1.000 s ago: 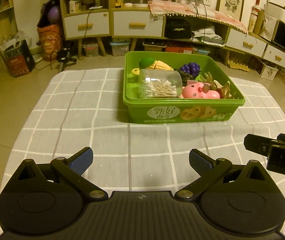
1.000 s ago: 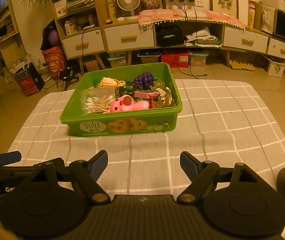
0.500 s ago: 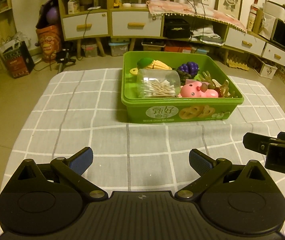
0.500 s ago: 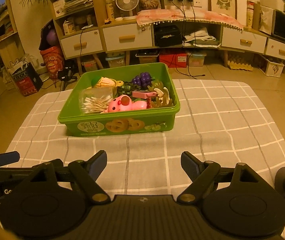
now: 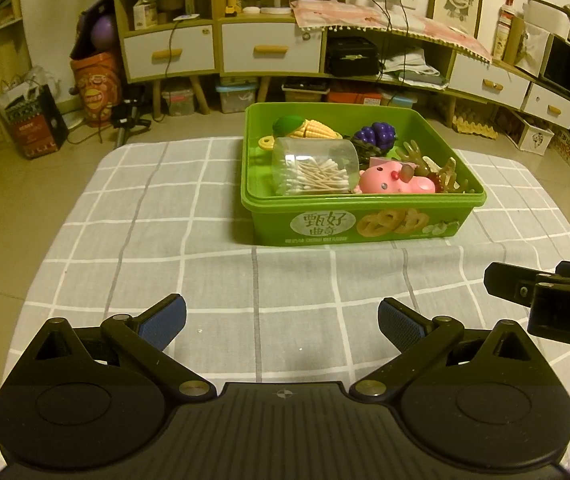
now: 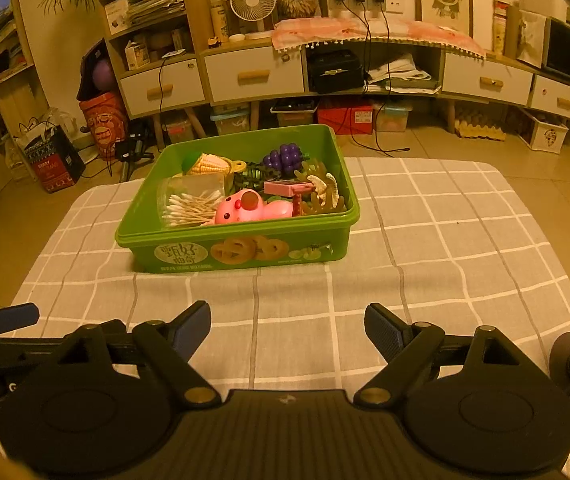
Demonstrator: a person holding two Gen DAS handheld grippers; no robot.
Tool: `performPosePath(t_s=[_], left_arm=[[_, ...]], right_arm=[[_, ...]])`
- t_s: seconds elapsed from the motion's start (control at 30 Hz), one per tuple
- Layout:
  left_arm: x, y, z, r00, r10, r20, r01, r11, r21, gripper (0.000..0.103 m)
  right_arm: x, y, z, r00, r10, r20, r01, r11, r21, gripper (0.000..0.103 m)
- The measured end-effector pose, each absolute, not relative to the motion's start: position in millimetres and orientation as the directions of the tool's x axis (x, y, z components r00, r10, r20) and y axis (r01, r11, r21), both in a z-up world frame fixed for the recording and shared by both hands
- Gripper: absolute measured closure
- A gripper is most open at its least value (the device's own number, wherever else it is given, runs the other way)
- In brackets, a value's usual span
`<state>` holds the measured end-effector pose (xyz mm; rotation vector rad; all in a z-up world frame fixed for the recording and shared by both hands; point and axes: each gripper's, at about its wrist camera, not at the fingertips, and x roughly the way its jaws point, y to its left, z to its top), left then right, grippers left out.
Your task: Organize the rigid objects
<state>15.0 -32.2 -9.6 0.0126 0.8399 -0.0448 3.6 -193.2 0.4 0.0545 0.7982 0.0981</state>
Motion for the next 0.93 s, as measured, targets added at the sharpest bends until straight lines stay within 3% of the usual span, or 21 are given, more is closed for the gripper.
performPosePath(t_s=[0.93], left_arm=[[13.7, -32.7, -11.5, 0.661, -0.04, -0.749, 0.057, 0.998, -0.004, 0.002]], right_arm=[[6.8, -194.1, -6.6, 0.686, 0.087, -0.722, -0.053, 0.996, 0.07, 0.024]])
